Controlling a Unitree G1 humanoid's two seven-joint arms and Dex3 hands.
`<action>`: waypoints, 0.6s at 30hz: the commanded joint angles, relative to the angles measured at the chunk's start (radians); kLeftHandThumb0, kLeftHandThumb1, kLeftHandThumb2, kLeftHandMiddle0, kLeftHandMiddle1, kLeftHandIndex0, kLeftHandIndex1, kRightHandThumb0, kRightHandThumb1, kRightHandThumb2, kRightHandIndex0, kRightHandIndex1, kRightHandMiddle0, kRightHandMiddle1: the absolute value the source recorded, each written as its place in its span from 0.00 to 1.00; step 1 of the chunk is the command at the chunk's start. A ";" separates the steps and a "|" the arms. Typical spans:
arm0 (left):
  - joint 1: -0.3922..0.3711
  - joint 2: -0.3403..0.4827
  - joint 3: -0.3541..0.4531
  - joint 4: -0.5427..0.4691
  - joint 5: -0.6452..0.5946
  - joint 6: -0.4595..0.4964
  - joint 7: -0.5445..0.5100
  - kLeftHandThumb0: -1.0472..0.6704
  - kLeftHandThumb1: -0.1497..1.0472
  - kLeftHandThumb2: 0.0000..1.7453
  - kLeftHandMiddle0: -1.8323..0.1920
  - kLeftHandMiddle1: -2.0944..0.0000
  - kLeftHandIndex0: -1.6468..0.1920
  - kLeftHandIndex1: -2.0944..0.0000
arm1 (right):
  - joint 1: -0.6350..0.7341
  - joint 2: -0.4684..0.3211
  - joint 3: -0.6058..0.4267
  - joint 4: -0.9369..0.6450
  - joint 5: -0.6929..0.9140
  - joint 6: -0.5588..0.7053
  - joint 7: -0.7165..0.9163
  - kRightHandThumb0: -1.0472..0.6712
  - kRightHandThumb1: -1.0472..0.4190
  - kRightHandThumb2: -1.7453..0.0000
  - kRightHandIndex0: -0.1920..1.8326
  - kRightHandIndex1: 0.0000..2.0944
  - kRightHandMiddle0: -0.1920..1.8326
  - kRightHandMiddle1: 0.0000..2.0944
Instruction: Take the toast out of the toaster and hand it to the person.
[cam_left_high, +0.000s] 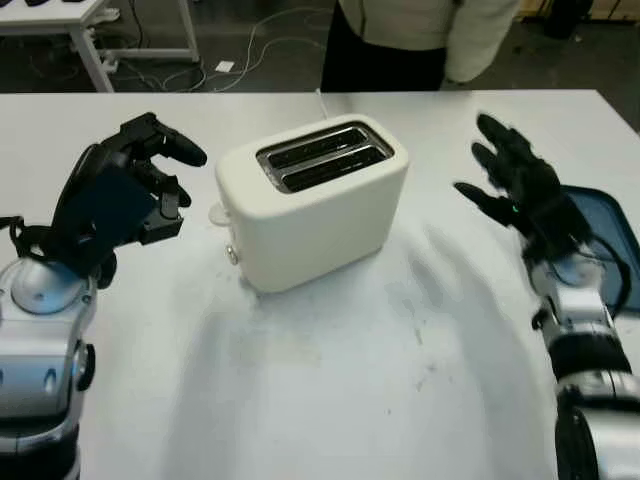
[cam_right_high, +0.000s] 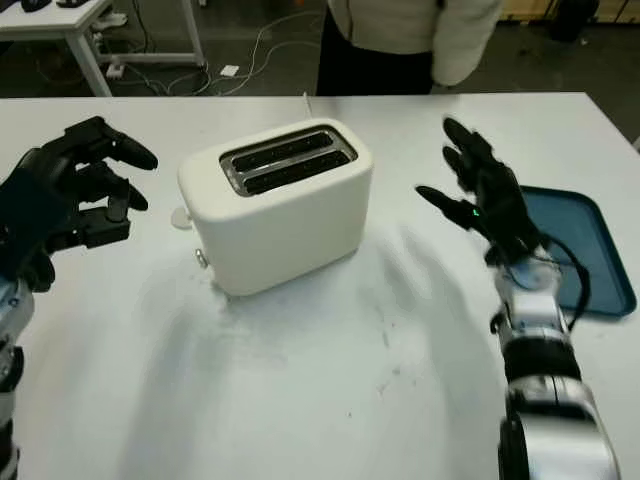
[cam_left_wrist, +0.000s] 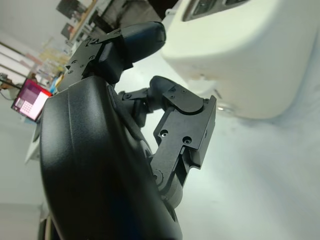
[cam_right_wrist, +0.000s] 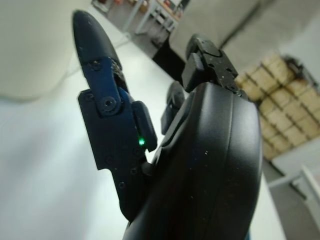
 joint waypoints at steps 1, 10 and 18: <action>0.049 -0.032 -0.010 -0.040 0.016 -0.032 0.028 0.61 0.69 0.69 0.86 0.20 0.87 0.31 | 0.088 0.017 0.004 -0.110 0.009 0.050 -0.002 0.22 0.10 1.00 0.28 0.03 0.29 0.02; 0.232 -0.106 -0.167 -0.226 0.052 0.058 0.074 0.53 0.60 0.74 0.91 0.65 0.90 0.79 | 0.346 0.108 -0.005 -0.473 0.132 0.205 0.031 0.30 0.11 1.00 0.25 0.00 0.26 0.00; 0.352 -0.218 -0.194 -0.194 -0.012 -0.061 0.084 0.50 0.58 0.78 0.91 0.66 0.89 0.86 | 0.451 0.173 0.041 -0.553 0.134 0.190 0.040 0.29 0.10 1.00 0.27 0.01 0.28 0.01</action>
